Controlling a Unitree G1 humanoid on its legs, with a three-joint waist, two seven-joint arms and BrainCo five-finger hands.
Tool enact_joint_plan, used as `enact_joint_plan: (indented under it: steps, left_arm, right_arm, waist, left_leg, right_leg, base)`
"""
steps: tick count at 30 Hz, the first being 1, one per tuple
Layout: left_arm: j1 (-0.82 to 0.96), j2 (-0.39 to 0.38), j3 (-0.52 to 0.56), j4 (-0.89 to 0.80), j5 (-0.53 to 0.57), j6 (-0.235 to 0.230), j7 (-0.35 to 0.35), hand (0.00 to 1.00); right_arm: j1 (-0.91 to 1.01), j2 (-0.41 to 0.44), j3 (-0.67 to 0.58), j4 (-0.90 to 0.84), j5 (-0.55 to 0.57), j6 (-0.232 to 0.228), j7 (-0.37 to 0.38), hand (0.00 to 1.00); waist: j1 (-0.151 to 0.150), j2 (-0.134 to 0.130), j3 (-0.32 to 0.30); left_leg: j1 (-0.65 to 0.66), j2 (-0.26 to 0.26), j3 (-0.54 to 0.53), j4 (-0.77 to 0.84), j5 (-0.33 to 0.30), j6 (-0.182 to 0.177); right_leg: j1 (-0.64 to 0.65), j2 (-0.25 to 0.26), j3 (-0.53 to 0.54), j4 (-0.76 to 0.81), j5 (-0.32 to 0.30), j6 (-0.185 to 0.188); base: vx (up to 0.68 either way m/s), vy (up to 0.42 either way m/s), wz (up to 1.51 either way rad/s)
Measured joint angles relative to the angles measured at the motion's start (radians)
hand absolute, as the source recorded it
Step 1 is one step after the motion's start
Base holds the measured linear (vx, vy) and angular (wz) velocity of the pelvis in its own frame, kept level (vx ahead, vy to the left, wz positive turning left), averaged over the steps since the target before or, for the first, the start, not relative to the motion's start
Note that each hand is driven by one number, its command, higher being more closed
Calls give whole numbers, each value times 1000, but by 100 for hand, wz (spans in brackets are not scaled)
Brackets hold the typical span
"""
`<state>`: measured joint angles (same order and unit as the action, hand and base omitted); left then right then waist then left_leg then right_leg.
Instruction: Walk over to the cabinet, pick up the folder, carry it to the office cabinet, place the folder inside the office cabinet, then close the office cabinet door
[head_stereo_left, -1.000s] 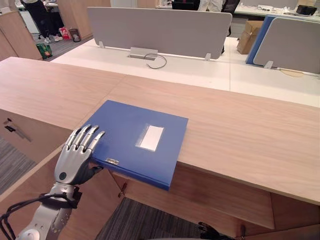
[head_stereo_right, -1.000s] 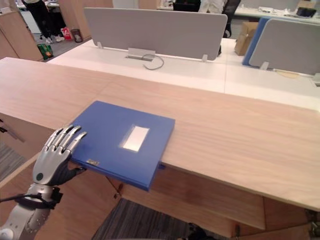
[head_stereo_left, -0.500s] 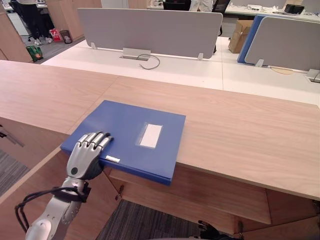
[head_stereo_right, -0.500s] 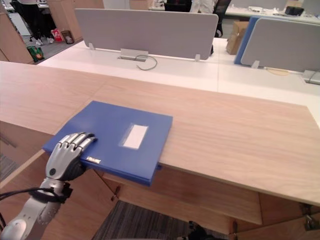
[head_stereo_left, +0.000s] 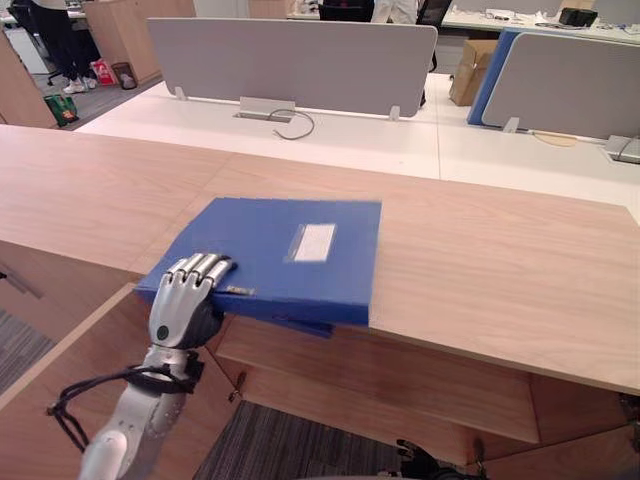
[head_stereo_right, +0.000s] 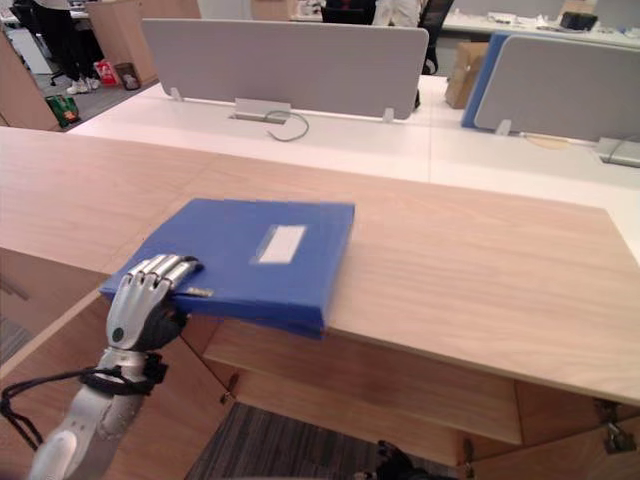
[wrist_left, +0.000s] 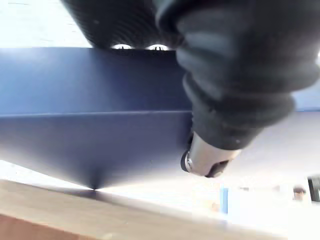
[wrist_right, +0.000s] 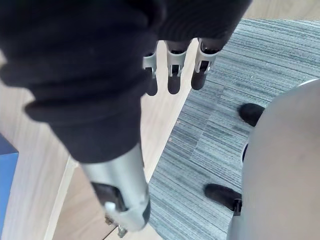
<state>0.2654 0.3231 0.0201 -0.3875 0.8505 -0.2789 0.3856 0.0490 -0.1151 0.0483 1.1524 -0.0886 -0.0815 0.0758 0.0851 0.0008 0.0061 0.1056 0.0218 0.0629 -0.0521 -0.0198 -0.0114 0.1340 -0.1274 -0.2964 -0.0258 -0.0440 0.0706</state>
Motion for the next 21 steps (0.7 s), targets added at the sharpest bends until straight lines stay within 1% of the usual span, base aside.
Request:
enact_joint_plan:
  steps: [1, 2, 3, 4, 5, 6, 7, 9, 10, 11, 13, 14, 15, 18, 19, 20, 21]
  left_arm:
    - [0, -17, 0, -6, -18, -1, -4, 100]
    - [0, -72, 1, -20, -112, -6, -34, 100]
    - [-3, -100, 10, -23, -264, -13, -62, 100]
    - [-7, -107, 20, -24, -344, -15, -78, 100]
    - [-13, -116, 44, -22, -520, -15, -108, 100]
    - [-18, -125, 66, -15, -760, -16, -147, 100]
    - [-19, -127, 68, -13, -813, -16, -155, 100]
    - [-20, -144, 69, -5, -1083, -15, -206, 100]
    - [-21, -150, 69, -2, -1140, -15, -220, 100]
    - [-23, -170, 62, -1, -1228, -18, -236, 100]
    - [-30, -197, 26, -1, -1339, -27, -244, 100]
    - [-33, -208, -3, 1, -1404, -26, -263, 100]
    - [-32, -219, -28, 6, -1454, -26, -281, 100]
    - [-24, -252, -32, 9, -1524, -28, -290, 100]
    - [-24, -261, -27, 9, -1555, -33, -290, 100]
    - [-23, -272, -24, 8, -1575, -35, -290, 100]
    - [-21, -277, -23, 8, -1582, -35, -291, 100]
  right_arm:
    - [3, 1, -10, -3, 1, 1, 0, 0]
    - [13, 2, -32, -9, 37, 5, -3, 0]
    - [22, 2, -63, -11, 81, 8, -3, 0]
    - [26, 2, -74, -12, 103, 10, -4, 0]
    - [31, 0, -106, -12, 131, 13, -6, 0]
    - [39, 1, -138, -12, 187, 16, -8, 0]
    - [41, 1, -145, -12, 201, 17, -10, 0]
    - [58, 2, -194, -14, 298, 18, -17, 0]
    - [63, 4, -211, -14, 319, 17, -19, 0]
    - [54, 15, -239, -10, 361, 19, -29, 0]
    - [26, 27, -243, -8, 426, 19, -45, 0]
    - [16, 45, -248, -15, 476, 13, -95, 0]
    - [19, 69, -255, -34, 527, -2, -100, 0]
    - [78, 95, -263, -163, 582, -16, -107, 0]
    - [113, 110, -268, -241, 597, -23, -125, 0]
    - [155, 127, -290, -318, 620, -28, -139, 0]
    - [176, 138, -300, -363, 621, -28, -150, 0]
  waist:
    - [0, 1, 0]
    - [-4, 5, -2]
    - [-13, 11, -6]
    - [-16, 15, -8]
    - [-24, 22, -12]
    - [-35, 31, -13]
    - [-38, 33, -13]
    - [-43, 37, -10]
    - [-44, 36, -10]
    - [-37, 38, -8]
    - [-36, 36, -2]
    - [-39, 35, -2]
    - [-41, 35, -1]
    - [-43, 33, 0]
    - [-52, 31, 3]
    - [-67, 29, 4]
    - [-71, 29, 5]
  left_leg:
    - [0, 0, 2, 0, 0, 0]
    - [-1, 0, 6, 0, 0, 0]
    - [0, 1, 10, 0, -1, 1]
    - [0, 2, 13, 0, -1, 1]
    - [2, 4, 25, 0, -3, 0]
    - [6, 5, 36, 2, -6, 1]
    - [7, 5, 37, 3, -7, 1]
    - [19, 5, 59, 4, -11, 3]
    - [19, 5, 62, 6, -12, 4]
    - [18, 3, 70, 11, -15, 5]
    - [19, 4, 91, 15, -16, 5]
    - [19, 6, 107, 20, -18, 7]
    - [24, 6, 121, 28, -23, 8]
    - [44, 14, 199, 53, -48, 6]
    - [44, 19, 228, 68, -58, 7]
    - [45, 25, 260, 77, -67, 4]
    - [46, 28, 276, 80, -69, 4]
  right_leg:
    - [-1, 0, 1, 0, 1, 0]
    - [-4, 0, 5, 0, 2, 0]
    - [-6, 1, 10, 0, 3, 0]
    - [-7, 2, 14, 0, 4, 0]
    - [-10, 3, 26, -1, 6, 0]
    - [-11, 4, 36, -1, 9, 0]
    - [-11, 4, 37, -1, 10, 0]
    - [-11, 3, 60, -1, 15, 1]
    - [-12, 3, 67, 1, 16, 1]
    - [-17, -2, 77, 9, 16, 2]
    - [-32, -7, 97, 23, 18, 5]
    - [-48, -6, 116, 38, 18, 5]
    - [-52, -8, 128, 49, 17, 6]
    - [-73, -4, 194, 79, 16, 8]
    - [-87, -1, 224, 91, 16, 8]
    - [-103, 5, 248, 105, 16, 8]
    - [-113, 10, 263, 109, 16, 8]
  base:
    - [-13, 4, -13]
    - [-24, 3, -10]
    - [-31, 2, -11]
    - [-31, -3, -18]
    - [-42, 0, -26]
    - [-36, 1, -25]
    - [-48, 7, -23]
    - [-40, 11, -24]
    - [-47, 25, -26]
    - [-36, 30, -19]
    - [-56, 32, -31]
    - [-87, 27, -40]
    - [-73, 34, -53]
    - [-45, 37, -68]
    - [-65, 10, -84]
    - [-56, 2, -71]
    - [-64, -19, -75]
